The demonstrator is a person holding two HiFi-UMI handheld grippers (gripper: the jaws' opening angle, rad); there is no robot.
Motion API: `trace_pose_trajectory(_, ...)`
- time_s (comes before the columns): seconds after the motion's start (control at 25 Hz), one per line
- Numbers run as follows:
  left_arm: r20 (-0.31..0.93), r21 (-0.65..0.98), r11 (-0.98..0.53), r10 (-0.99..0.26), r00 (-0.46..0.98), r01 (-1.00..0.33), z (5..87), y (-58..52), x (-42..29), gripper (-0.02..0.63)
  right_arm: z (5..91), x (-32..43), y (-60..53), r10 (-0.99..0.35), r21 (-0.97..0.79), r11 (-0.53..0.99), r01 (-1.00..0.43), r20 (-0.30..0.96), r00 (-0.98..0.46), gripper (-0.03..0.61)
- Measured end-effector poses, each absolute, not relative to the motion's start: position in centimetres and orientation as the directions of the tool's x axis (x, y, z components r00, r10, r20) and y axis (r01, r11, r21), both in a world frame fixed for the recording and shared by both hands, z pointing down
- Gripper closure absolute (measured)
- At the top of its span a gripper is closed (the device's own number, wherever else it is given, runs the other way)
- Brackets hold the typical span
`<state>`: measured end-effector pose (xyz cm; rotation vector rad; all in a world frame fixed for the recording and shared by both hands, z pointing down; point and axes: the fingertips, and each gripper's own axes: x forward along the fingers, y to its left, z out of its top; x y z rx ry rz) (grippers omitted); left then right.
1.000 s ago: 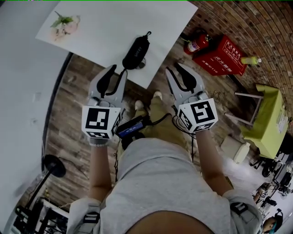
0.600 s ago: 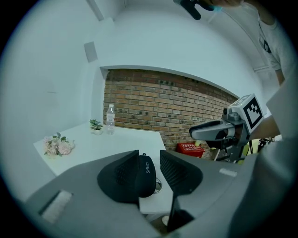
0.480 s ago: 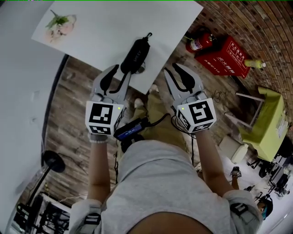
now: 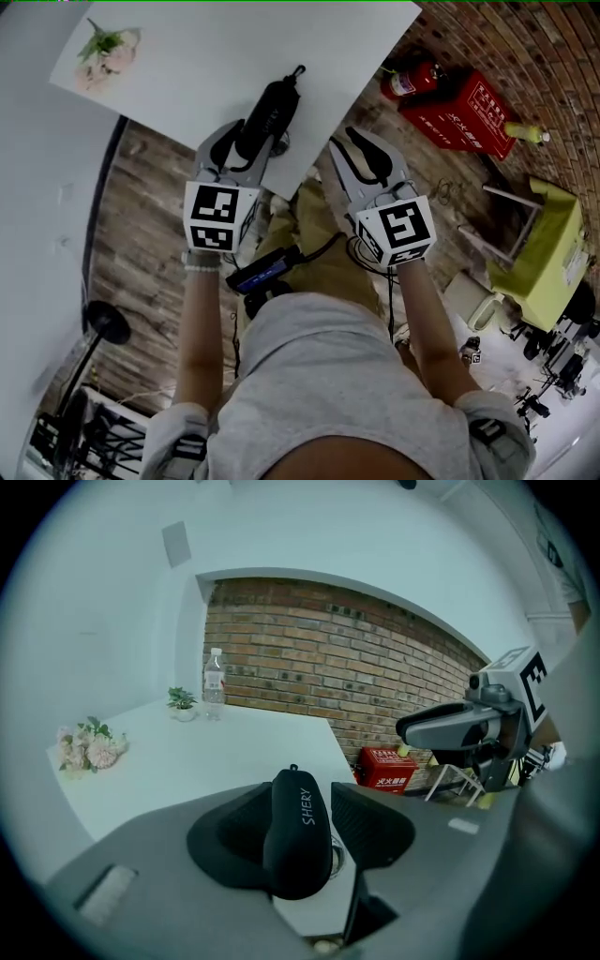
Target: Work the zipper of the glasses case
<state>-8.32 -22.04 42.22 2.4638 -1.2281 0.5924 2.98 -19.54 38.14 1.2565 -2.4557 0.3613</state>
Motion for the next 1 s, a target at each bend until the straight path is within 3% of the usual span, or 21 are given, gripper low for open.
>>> trace_pose_trajectory(0.24,0.548,0.068,-0.584,-0.655,0.519,-0.809,44.4,-22.9,-7.5,0.388,39.7,3.1,-20.6,-0.703,-0.069,0.588,-0.806,0.449,-0.552,0.474)
trace_pose_trajectory(0.44,0.585,0.021,-0.589,-0.648,0.487,-0.808,45.8,-23.3,-7.3,0.401,40.8,2.8,-21.3,-0.665,-0.040,0.640,-0.768,0.472,-0.579,0.474)
trace_pose_trajectory(1.0,0.582,0.112,-0.589,-0.614,0.533,-0.801,46.4,-23.2,-7.2,0.413,44.8,1.6,-24.2,-0.550,0.096,0.788,-0.608,0.554,-0.625,0.474)
